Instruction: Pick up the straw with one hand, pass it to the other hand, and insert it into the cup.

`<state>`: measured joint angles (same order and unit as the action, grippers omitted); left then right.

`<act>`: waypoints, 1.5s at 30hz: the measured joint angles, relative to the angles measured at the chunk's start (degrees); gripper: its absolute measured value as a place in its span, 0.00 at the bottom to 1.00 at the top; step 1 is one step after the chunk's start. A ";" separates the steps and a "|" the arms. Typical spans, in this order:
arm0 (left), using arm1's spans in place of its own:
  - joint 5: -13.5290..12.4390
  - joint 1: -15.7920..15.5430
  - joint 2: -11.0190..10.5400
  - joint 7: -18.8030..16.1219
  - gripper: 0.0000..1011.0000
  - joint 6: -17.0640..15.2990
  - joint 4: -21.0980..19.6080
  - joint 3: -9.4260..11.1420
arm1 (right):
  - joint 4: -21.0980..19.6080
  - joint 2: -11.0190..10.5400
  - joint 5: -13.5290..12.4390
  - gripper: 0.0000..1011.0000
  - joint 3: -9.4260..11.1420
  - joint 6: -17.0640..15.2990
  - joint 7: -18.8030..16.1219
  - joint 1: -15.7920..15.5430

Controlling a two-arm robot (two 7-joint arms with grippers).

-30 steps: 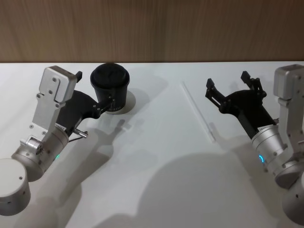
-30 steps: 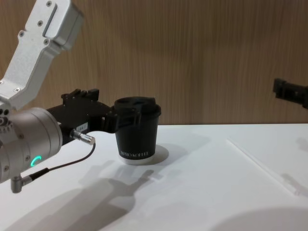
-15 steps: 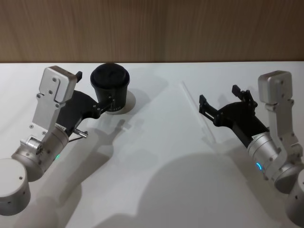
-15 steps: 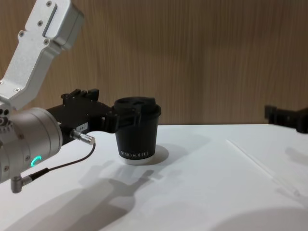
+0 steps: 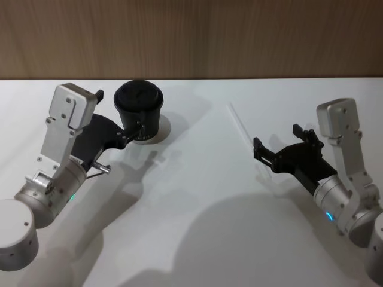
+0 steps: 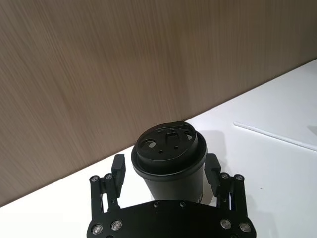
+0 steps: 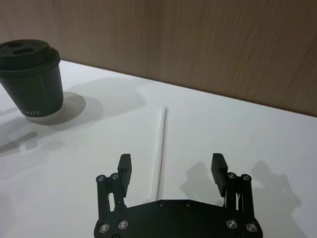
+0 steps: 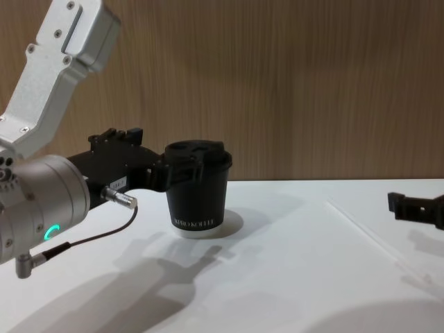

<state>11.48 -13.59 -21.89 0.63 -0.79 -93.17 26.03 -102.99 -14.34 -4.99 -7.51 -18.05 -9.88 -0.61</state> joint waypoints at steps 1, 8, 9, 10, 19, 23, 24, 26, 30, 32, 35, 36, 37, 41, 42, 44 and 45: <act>0.00 0.00 0.00 0.00 0.99 0.00 0.00 0.00 | 0.15 -0.02 0.01 0.99 0.08 -0.55 -0.14 0.07; 0.00 0.00 0.00 0.00 0.99 0.00 0.00 0.00 | 0.86 0.03 0.02 0.99 0.39 -2.48 -0.73 0.51; -0.01 0.00 0.00 0.00 0.99 0.00 0.00 0.00 | 0.95 0.05 0.02 0.99 0.43 -2.67 -0.82 0.56; 0.00 0.00 0.00 0.00 0.99 0.00 0.00 0.00 | 1.11 0.08 0.00 0.99 0.47 -3.04 -1.00 0.66; 0.00 0.00 0.00 0.00 0.99 0.00 0.00 0.00 | 2.05 0.20 -0.32 0.99 0.51 -4.70 -1.88 1.37; 0.00 0.00 0.00 0.00 0.99 0.00 -0.01 0.00 | 2.62 0.19 -0.54 0.99 0.39 -5.37 -2.25 1.79; 0.00 0.00 0.00 0.00 0.99 0.00 -0.01 0.00 | 2.62 0.19 -0.54 0.99 0.39 -5.37 -2.25 1.79; 0.00 0.00 0.00 0.00 0.99 0.00 0.00 0.00 | 2.94 0.15 -0.65 0.99 0.29 -5.62 -2.38 2.01; 0.00 0.00 0.00 0.00 0.99 0.00 0.00 0.00 | 3.59 0.08 -0.74 0.99 0.03 -6.00 -2.58 2.44; 0.00 0.00 0.00 0.00 0.99 0.00 0.00 0.00 | 3.89 0.04 -0.74 0.99 -0.12 -6.12 -2.71 2.67; 0.00 0.00 0.00 0.00 0.99 0.00 0.00 0.00 | 4.23 0.00 -0.74 0.99 -0.29 -6.23 -2.83 2.91; 0.00 0.00 0.00 0.00 0.99 0.00 0.00 0.00 | 4.44 -0.03 -0.74 0.99 -0.40 -6.30 -2.90 3.07; 0.00 0.00 0.00 0.00 0.99 0.00 0.00 0.00 | 4.56 -0.06 -0.73 0.99 -0.46 -6.33 -2.93 3.15; 0.00 0.00 0.00 0.00 0.99 0.00 0.00 0.00 | 5.11 -0.14 -0.68 0.99 -0.74 -6.41 -3.17 3.54; 0.00 0.00 0.00 0.00 0.99 0.00 0.00 0.00 | 5.21 -0.14 -0.67 0.99 -0.79 -6.43 -3.22 3.61; 0.00 0.00 0.00 0.00 0.99 0.00 0.00 0.00 | 5.55 -0.18 -0.63 0.99 -0.94 -6.49 -3.32 3.84; 0.00 0.00 0.00 0.00 0.99 0.00 0.00 0.00 | 5.74 -0.19 -0.61 0.99 -1.04 -6.54 -3.37 3.98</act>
<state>11.48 -13.59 -21.89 0.63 -0.80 -93.17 26.02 -97.25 -14.53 -5.59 -8.56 -24.59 -13.25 3.38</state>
